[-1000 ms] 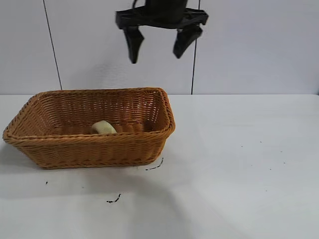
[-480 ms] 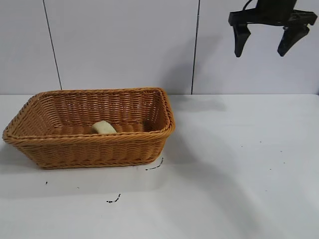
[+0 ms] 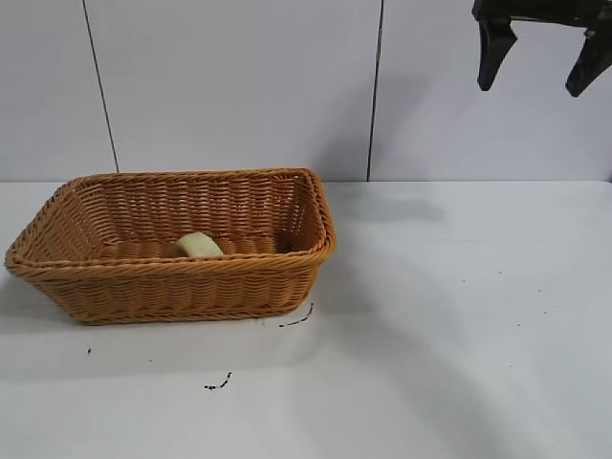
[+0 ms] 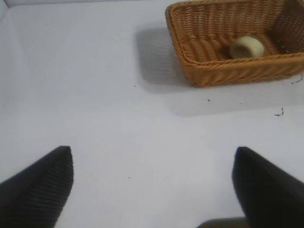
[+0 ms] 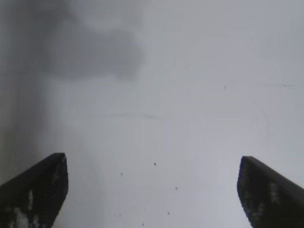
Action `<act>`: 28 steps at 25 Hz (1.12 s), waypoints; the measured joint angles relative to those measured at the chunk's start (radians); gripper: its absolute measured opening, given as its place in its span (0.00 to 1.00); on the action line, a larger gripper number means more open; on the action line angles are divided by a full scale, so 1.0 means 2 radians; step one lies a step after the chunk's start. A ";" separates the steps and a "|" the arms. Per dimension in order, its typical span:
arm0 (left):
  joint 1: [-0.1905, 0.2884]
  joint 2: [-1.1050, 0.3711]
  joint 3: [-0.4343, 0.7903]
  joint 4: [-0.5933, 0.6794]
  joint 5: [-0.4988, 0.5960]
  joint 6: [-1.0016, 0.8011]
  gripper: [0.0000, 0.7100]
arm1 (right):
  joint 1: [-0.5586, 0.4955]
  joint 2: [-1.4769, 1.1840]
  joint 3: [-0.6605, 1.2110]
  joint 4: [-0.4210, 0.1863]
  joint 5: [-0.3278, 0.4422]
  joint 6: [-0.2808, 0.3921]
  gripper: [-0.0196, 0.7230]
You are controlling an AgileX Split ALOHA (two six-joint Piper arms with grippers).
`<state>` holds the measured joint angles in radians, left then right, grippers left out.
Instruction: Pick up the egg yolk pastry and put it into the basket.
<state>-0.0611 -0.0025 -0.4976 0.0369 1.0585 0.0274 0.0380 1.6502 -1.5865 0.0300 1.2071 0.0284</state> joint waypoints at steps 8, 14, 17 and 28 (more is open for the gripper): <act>0.000 0.000 0.000 0.000 0.000 0.000 0.98 | 0.000 -0.302 0.253 0.003 0.002 0.000 0.96; 0.000 0.000 0.000 0.000 0.000 0.000 0.98 | 0.000 -0.529 0.398 0.006 -0.055 0.000 0.96; 0.000 0.000 0.000 0.000 0.000 0.000 0.98 | 0.000 -0.634 0.461 0.006 -0.095 0.000 0.96; 0.000 0.000 0.000 0.000 0.000 0.000 0.98 | 0.000 -0.795 0.549 -0.003 -0.092 0.004 0.96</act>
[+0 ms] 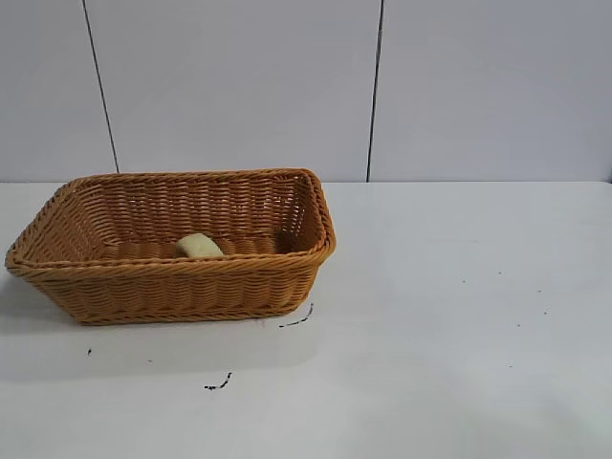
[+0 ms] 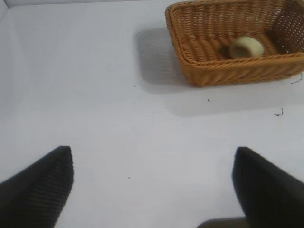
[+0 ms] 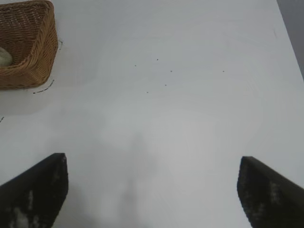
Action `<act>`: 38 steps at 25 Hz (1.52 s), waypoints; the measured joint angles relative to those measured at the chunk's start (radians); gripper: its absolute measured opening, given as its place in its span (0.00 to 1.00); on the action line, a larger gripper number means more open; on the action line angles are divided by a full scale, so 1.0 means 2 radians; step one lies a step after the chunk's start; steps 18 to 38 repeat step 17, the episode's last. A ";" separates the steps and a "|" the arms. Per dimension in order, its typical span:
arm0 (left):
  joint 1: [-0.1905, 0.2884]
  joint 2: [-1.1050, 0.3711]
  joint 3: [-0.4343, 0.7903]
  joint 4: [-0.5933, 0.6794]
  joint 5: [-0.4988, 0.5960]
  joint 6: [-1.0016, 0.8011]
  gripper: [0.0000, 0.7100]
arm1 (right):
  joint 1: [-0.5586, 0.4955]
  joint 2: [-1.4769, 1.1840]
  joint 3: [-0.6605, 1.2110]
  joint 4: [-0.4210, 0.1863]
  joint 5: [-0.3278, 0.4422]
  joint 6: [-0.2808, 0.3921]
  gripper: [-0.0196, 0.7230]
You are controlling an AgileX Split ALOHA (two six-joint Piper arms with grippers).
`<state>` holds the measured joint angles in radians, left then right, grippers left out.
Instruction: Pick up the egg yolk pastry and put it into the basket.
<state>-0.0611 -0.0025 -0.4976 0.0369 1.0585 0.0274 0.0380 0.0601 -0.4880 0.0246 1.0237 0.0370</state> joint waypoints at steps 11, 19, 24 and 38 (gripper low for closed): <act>0.000 0.000 0.000 0.000 0.000 0.000 0.98 | 0.000 -0.033 0.000 0.000 0.000 0.001 0.96; 0.000 0.000 0.000 0.000 0.000 0.000 0.98 | 0.000 -0.033 0.000 0.000 0.001 0.001 0.96; 0.000 0.000 0.000 0.000 0.000 0.000 0.98 | 0.000 -0.033 0.000 0.000 0.001 0.001 0.96; 0.000 0.000 0.000 0.000 0.000 0.000 0.98 | 0.000 -0.033 0.000 0.000 0.001 0.001 0.96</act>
